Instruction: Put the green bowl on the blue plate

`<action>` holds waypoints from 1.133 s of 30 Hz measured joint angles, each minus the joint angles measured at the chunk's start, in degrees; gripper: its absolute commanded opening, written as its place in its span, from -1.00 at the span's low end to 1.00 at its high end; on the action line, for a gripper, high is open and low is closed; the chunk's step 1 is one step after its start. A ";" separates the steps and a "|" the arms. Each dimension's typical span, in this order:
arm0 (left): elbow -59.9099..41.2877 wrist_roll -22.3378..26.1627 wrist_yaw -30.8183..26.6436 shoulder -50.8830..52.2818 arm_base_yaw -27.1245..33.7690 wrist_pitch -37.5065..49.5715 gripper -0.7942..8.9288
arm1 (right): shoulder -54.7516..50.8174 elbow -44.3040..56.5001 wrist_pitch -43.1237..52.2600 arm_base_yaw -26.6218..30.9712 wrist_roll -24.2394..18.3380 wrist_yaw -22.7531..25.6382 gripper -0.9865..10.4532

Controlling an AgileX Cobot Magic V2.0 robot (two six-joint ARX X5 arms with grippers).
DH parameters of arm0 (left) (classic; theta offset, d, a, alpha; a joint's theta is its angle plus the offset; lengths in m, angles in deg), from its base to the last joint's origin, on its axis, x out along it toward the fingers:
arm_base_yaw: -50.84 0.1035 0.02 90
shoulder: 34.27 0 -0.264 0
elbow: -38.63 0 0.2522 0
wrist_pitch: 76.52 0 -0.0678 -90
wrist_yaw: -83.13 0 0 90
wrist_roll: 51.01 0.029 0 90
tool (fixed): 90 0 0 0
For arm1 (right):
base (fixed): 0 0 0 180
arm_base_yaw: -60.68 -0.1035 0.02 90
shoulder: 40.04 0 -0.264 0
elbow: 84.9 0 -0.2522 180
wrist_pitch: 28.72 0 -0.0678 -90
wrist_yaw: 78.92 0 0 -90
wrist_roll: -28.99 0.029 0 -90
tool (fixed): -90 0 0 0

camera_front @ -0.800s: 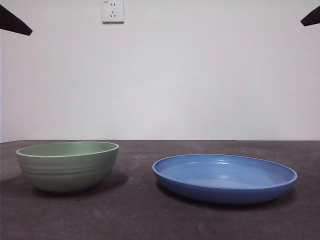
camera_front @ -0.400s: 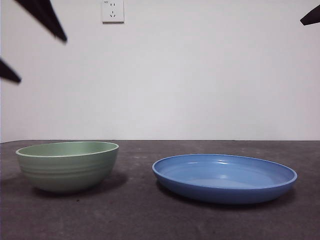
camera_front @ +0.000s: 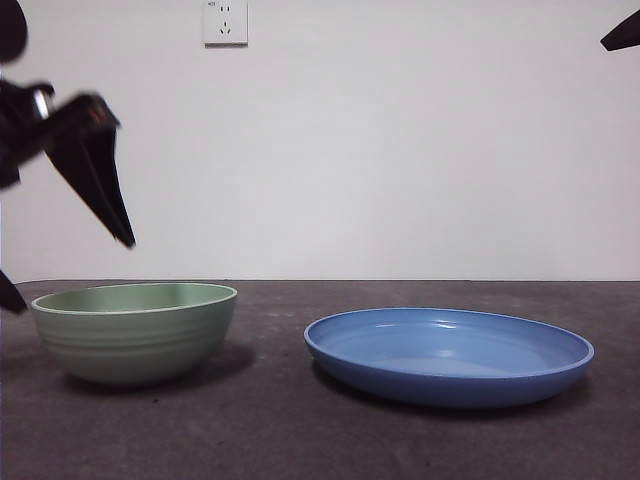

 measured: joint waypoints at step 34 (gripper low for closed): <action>10.21 -1.31 -6.71 -7.56 -3.63 -1.42 -0.81 | -1.11 0.00 -0.31 0.09 0.00 0.42 0.12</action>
